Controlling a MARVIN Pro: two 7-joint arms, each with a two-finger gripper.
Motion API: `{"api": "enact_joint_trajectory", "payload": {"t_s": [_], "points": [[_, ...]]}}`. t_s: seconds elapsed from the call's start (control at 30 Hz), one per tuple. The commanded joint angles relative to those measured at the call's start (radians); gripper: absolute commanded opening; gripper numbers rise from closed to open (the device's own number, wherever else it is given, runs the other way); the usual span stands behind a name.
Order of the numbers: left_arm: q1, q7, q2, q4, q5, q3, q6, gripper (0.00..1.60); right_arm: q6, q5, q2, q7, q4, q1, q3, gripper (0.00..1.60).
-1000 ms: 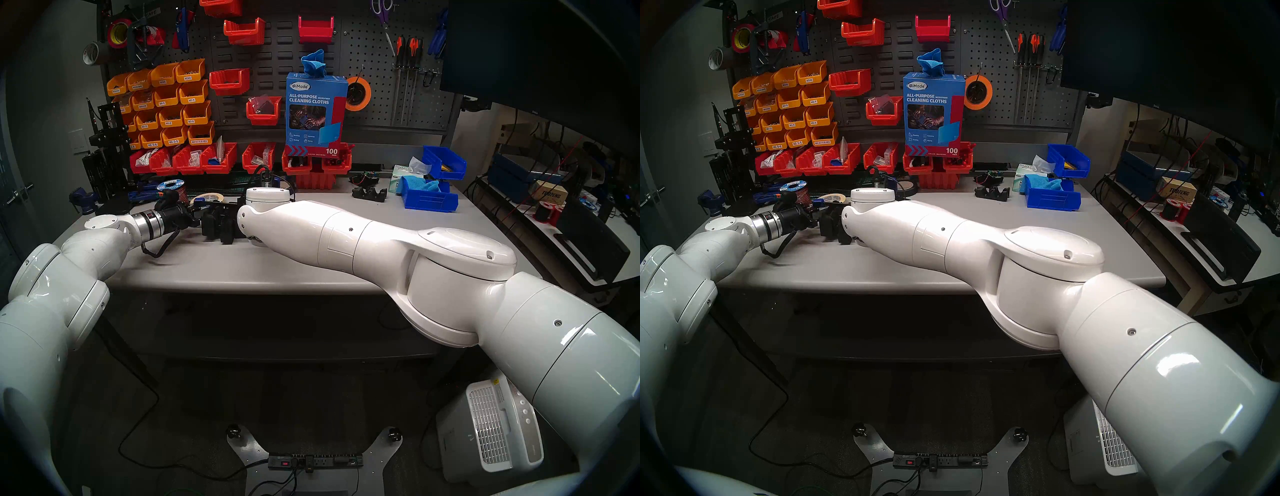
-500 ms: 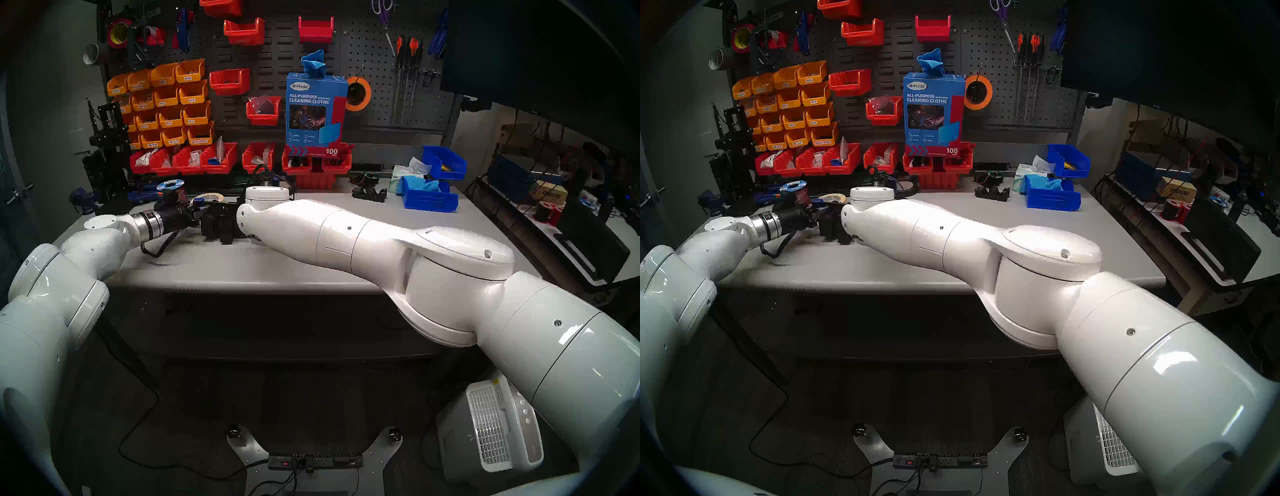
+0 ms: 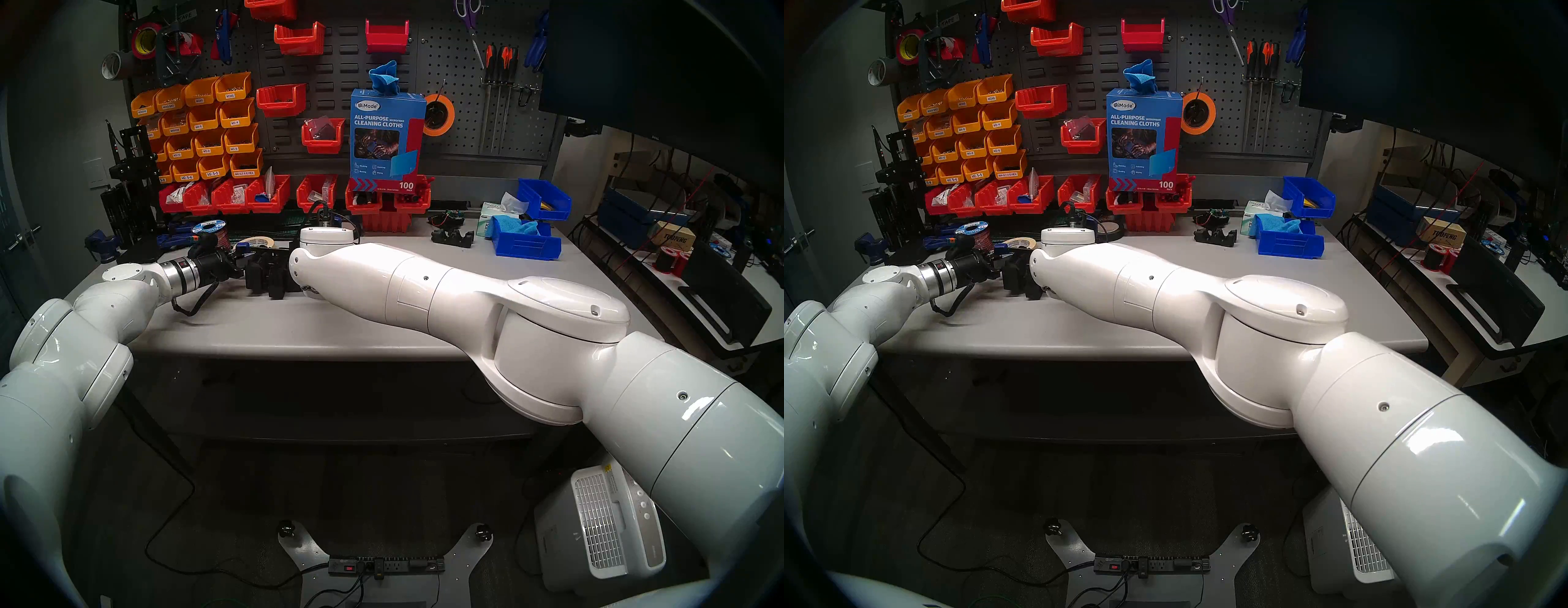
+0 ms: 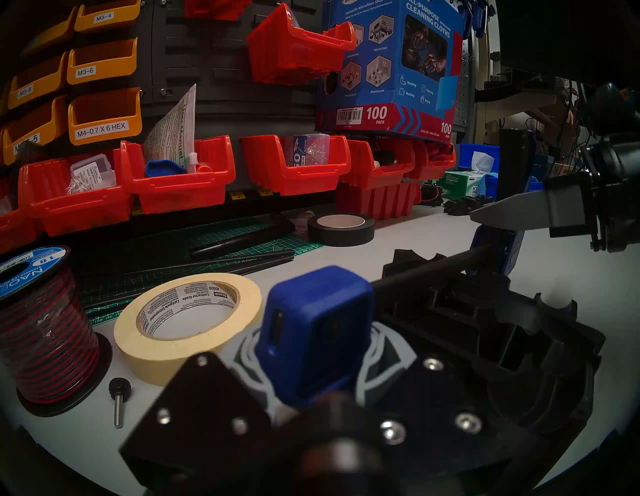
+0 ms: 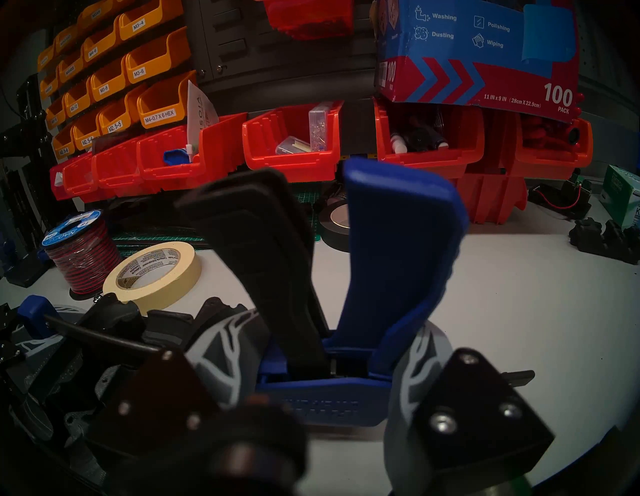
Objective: Clamp the two 3D printed pieces together with the clamp
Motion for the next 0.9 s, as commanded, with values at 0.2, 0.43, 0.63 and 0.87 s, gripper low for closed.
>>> {"api": "enact_joint_trajectory", "payload": {"t_s": [0.2,0.43,0.63,0.87], "points": [[-0.048,-0.026,-0.030,-0.046,-0.004,-0.007,-0.013,0.00,0.006,0.006,-0.093,0.064,-0.036,0.009,0.003,1.14],[-0.048,-0.030,-0.033,-0.049,-0.004,-0.008,-0.015,0.00,0.007,0.009,-0.101,0.070,-0.028,0.010,0.003,1.60],[-0.047,-0.031,-0.035,-0.050,-0.003,-0.008,-0.015,0.00,0.007,0.010,-0.107,0.075,-0.022,0.015,0.004,1.60],[-0.044,-0.030,-0.028,-0.047,-0.002,-0.008,-0.016,0.00,0.012,0.008,-0.105,0.079,-0.015,0.034,0.006,1.60]]}}
